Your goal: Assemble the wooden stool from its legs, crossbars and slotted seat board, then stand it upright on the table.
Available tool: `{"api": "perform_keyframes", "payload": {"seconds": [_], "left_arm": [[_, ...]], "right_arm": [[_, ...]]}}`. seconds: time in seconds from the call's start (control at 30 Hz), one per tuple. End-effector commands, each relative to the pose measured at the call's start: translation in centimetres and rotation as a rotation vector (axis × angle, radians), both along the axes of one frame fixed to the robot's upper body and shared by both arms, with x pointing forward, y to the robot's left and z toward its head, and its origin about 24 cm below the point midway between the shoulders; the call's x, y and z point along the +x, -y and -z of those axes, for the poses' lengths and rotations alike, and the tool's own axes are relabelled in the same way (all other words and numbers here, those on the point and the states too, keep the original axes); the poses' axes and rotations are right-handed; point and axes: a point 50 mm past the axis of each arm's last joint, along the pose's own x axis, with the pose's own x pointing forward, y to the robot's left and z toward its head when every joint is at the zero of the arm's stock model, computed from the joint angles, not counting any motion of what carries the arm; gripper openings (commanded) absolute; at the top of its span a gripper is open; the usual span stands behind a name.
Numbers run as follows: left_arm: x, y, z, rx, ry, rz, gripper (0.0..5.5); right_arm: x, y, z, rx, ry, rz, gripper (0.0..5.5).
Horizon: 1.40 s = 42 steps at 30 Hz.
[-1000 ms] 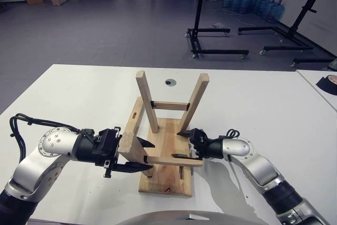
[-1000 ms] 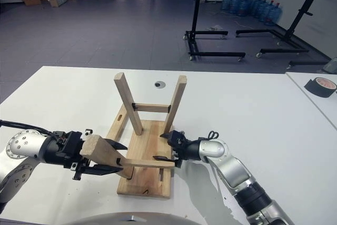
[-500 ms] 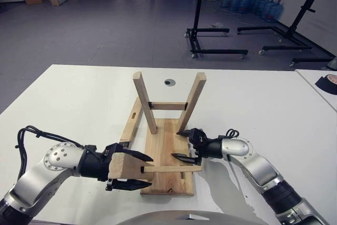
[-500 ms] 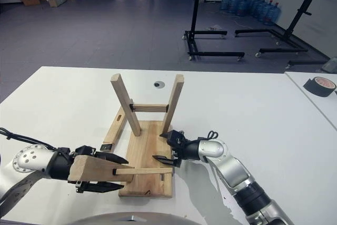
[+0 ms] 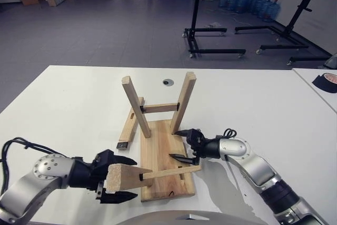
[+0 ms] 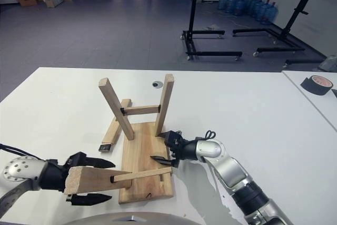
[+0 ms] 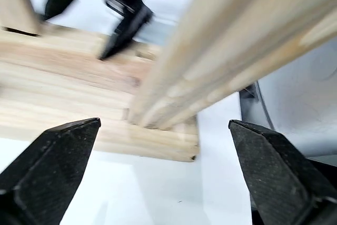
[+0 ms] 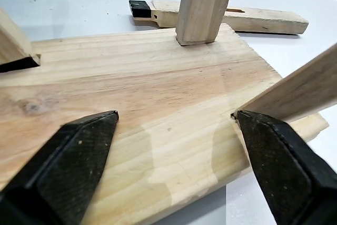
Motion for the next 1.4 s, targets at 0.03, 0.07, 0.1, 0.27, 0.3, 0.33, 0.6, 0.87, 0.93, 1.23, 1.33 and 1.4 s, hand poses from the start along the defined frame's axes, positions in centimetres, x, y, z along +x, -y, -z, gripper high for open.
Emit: {"api": "perform_keyframes", "payload": {"seconds": [0.03, 0.07, 0.1, 0.27, 0.3, 0.33, 0.6, 0.87, 0.93, 1.23, 1.33, 1.4], "left_arm": [[-0.1, -1.1, -3.1, -0.053, 0.102, -0.051, 4.47], [-0.2, -1.3, -3.5, -0.064, 0.116, -0.067, 4.47], [-0.4, -1.4, -3.7, -0.062, 0.114, -0.080, 4.47], [-2.8, -0.2, 0.9, 0.061, -0.090, -0.032, 4.47], [-3.2, 0.2, 1.7, 0.076, -0.119, -0.020, 4.47], [-3.4, 0.5, 2.5, 0.085, -0.144, -0.018, 4.47], [-3.0, 3.0, 6.4, 0.118, -0.184, -0.148, 4.47], [-1.3, 3.1, 9.1, 0.231, -0.106, -0.229, 4.47], [-0.7, 3.2, 9.0, 0.245, -0.079, -0.224, 4.47], [2.5, 4.2, 8.2, 0.278, 0.082, -0.329, 4.47], [2.6, 4.1, 8.2, 0.274, 0.085, -0.341, 4.47], [2.6, 4.0, 8.2, 0.264, 0.083, -0.344, 4.47]], "right_arm": [[-1.1, 3.1, 3.4, -0.205, -0.115, 0.150, 4.14], [-1.2, 3.1, 3.4, -0.197, -0.117, 0.164, 4.14], [-1.3, 3.1, 3.3, -0.181, -0.122, 0.181, 4.14], [-2.0, 5.0, 0.8, -0.073, -0.157, 0.230, 4.14], [-2.2, 5.6, 0.2, -0.054, -0.168, 0.229, 4.14], [-2.2, 6.2, -0.5, -0.034, -0.181, 0.227, 4.14], [-4.9, 10.3, -2.0, -0.088, -0.356, 0.092, 4.14], [-6.0, 8.8, -0.5, -0.066, -0.381, 0.073, 4.14], [-6.0, 8.4, -0.2, -0.068, -0.365, 0.076, 4.14], [-5.1, 6.4, 0.9, -0.036, -0.297, 0.111, 4.14], [-4.6, 5.9, 0.7, -0.003, -0.259, 0.132, 4.14], [-3.9, 5.7, 0.4, 0.036, -0.231, 0.163, 4.14]]}}
